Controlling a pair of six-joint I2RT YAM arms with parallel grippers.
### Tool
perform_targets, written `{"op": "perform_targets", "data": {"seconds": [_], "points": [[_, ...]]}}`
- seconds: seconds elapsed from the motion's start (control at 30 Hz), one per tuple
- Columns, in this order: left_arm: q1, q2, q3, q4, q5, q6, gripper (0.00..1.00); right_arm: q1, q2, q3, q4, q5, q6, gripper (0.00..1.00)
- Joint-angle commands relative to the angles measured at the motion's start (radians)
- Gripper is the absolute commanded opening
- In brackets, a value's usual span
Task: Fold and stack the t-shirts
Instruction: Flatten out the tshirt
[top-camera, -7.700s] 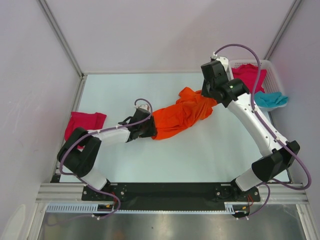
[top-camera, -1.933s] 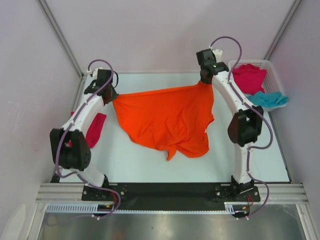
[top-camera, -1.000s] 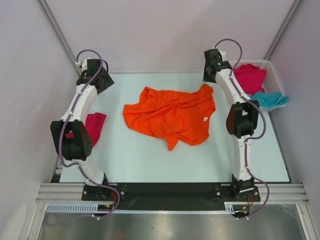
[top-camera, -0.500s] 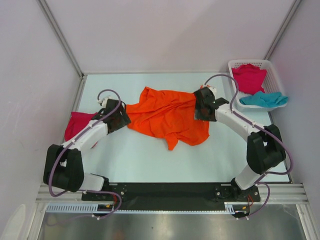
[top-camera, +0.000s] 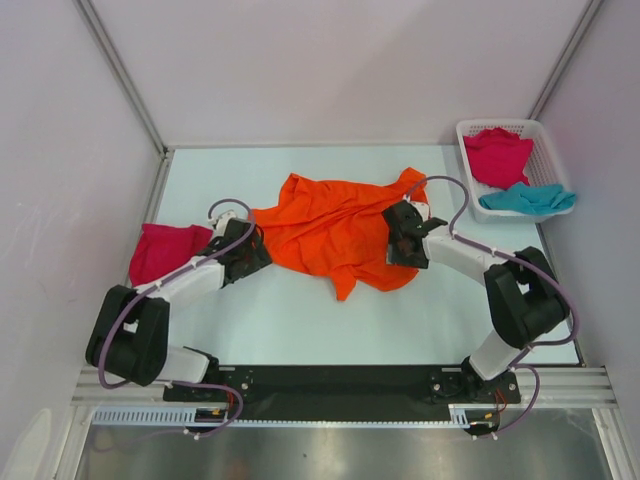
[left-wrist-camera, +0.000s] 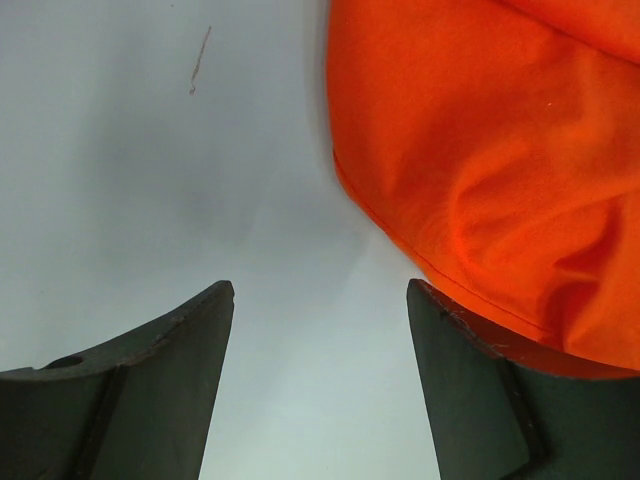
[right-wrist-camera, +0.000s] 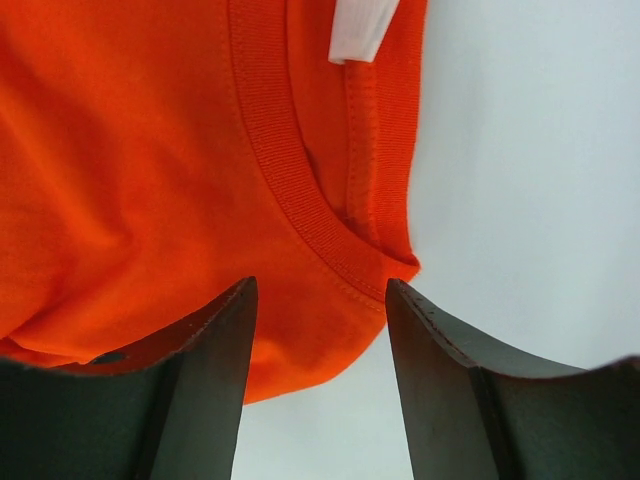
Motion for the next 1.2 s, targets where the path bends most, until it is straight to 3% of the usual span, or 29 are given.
{"op": "perform_targets", "data": {"seconds": [0.0,0.4,0.5,0.57,0.6,0.67,0.7,0.8,0.9,0.97,1.0,1.1,1.17], "points": [[-0.010,0.021,-0.040,0.110,-0.007,-0.027,0.75,0.026,0.038,0.019,0.034,0.012,0.031,0.59],[-0.031,0.111,-0.062,0.230,0.011,-0.052,0.74,0.058,0.070,0.022,0.002,0.026,0.061,0.55],[-0.043,0.151,-0.059,0.255,0.019,-0.059,0.73,0.064,0.067,0.016,-0.004,0.026,0.067,0.45],[-0.053,0.176,-0.057,0.293,0.029,-0.064,0.72,0.070,0.069,0.014,-0.010,0.026,0.072,0.29],[-0.056,0.202,-0.056,0.299,0.034,-0.070,0.70,0.072,0.066,0.014,-0.012,0.020,0.071,0.15],[-0.062,0.225,-0.049,0.313,0.048,-0.078,0.69,0.077,0.064,0.017,-0.020,0.015,0.071,0.05],[-0.063,0.239,-0.046,0.316,0.071,-0.093,0.68,0.083,0.059,0.024,-0.026,0.018,0.072,0.00],[-0.076,0.249,-0.043,0.340,0.100,-0.122,0.66,0.098,0.040,0.034,-0.050,0.029,0.075,0.00],[-0.100,0.253,-0.022,0.347,0.106,-0.131,0.59,0.110,0.003,0.048,-0.078,0.050,0.077,0.00],[-0.106,0.251,-0.011,0.351,0.121,-0.131,0.36,0.113,-0.023,0.054,-0.089,0.061,0.078,0.00],[-0.108,0.249,-0.010,0.351,0.126,-0.131,0.13,0.115,-0.029,0.056,-0.092,0.064,0.078,0.00],[-0.108,0.227,0.001,0.353,0.138,-0.131,0.00,0.121,-0.053,0.059,-0.101,0.070,0.080,0.00],[-0.111,0.213,0.012,0.348,0.141,-0.130,0.00,0.126,-0.062,0.057,-0.101,0.075,0.080,0.00]]}}
